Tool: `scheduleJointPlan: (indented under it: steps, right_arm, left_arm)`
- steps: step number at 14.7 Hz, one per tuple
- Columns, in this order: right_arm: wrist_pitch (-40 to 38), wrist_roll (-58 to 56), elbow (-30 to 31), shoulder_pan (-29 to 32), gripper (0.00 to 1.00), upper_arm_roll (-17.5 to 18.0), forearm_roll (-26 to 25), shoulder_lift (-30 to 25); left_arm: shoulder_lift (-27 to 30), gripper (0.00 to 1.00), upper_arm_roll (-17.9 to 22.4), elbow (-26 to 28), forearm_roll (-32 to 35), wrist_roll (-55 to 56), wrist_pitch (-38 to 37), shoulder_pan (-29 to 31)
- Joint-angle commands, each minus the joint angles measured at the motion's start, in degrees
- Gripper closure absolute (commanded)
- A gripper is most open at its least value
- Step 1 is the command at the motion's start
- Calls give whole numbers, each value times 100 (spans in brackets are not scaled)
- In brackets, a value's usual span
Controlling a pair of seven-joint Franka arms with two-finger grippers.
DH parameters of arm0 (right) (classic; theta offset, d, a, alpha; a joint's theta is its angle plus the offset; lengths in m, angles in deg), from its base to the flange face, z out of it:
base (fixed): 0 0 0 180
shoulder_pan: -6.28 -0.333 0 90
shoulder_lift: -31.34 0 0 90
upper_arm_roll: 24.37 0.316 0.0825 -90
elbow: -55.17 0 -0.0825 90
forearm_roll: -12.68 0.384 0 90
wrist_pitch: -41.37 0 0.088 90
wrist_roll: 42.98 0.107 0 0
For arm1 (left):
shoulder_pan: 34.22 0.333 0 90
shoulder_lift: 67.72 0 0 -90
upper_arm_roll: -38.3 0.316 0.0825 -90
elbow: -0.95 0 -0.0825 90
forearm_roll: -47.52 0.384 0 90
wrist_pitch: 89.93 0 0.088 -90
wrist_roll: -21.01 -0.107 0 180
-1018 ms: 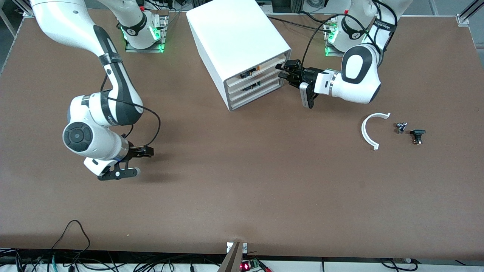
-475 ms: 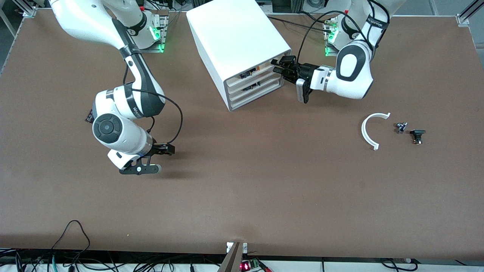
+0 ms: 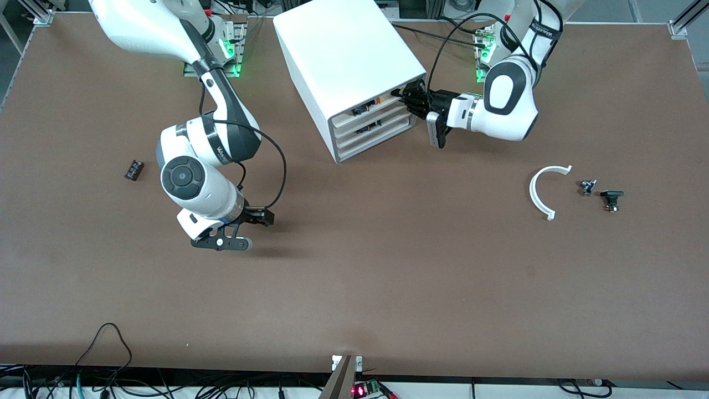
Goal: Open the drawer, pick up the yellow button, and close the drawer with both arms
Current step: 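Pull the drawer open with the left gripper while the right gripper approaches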
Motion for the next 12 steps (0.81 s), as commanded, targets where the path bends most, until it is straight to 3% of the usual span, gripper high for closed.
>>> scheduleJointPlan:
  steps: [1,5,9,12]
  right_arm:
    - [-28,301,-87,-123,0,-36,77,-67]
    - [-28,959,-140,-351,0,-36,69,-67]
    - [-80,1486,-307,-457,0,-36,77,-59]
    - [-107,2390,-465,-711,0,-36,60,-67]
  left_arm:
    - [80,100,-31,36,-67,-102,79,88]
    - [-50,100,30,-236,160,-67,70,237]
    - [-569,100,39,-771,1232,-119,70,772]
    - [-1183,100,31,-1517,2084,-128,52,1167]
